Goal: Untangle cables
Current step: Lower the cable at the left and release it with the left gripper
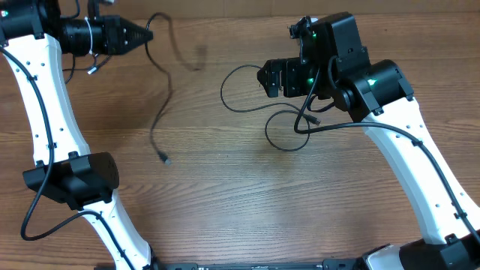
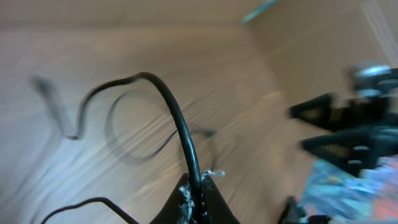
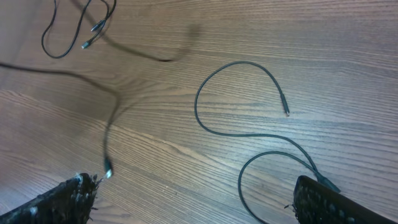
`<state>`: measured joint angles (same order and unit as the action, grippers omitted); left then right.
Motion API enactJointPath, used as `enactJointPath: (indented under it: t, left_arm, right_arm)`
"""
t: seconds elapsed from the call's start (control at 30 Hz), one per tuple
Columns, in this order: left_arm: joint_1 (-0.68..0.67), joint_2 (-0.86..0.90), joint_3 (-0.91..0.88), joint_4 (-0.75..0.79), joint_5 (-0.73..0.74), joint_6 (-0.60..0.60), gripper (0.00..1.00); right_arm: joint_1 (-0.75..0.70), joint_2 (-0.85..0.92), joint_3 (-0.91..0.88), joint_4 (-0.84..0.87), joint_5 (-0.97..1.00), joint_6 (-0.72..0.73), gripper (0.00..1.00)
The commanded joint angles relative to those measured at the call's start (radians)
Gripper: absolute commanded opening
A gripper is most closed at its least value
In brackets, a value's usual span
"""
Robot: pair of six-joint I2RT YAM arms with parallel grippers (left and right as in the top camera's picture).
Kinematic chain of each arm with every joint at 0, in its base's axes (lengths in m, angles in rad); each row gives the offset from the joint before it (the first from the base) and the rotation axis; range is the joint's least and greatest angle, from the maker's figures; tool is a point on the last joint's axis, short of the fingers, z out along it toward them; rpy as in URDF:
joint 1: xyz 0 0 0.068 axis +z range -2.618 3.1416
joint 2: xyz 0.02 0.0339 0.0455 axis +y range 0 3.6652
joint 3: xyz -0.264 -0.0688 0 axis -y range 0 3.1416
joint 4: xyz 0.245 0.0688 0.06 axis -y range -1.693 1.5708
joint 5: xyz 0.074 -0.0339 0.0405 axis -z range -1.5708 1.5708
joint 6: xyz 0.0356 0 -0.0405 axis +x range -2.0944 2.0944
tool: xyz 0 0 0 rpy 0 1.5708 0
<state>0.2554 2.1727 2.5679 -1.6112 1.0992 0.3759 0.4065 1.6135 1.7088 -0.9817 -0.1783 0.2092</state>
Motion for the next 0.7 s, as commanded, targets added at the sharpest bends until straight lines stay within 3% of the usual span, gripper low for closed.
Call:
enactJointPath:
  t: [0.0, 0.23, 0.33, 0.4, 0.67]
  left_arm:
    - [0.015, -0.036, 0.003, 0.034, 0.167, 0.05, 0.04]
    - [0.054, -0.03, -0.014, -0.034, -0.298, -0.043, 0.04]
    - [0.06, -0.026, -0.033, -0.042, -0.573, -0.187, 0.04]
    - [0.06, -0.026, -0.069, -0.038, -0.713, -0.212, 0.04]
    - [0.06, -0.02, -0.289, 0.039, -1.043, -0.212, 0.04]
  right_arm:
    - [-0.003, 0.001, 0.004, 0.003, 0.006, 0.0, 1.0]
    - [-0.003, 0.001, 0.004, 0.003, 0.006, 0.0, 1.0]
    - [-0.003, 0.001, 0.004, 0.003, 0.006, 0.0, 1.0]
    - [-0.003, 0.001, 0.004, 0.003, 0.006, 0.0, 1.0]
    - [-0.003, 0.001, 0.004, 0.003, 0.006, 0.0, 1.0]
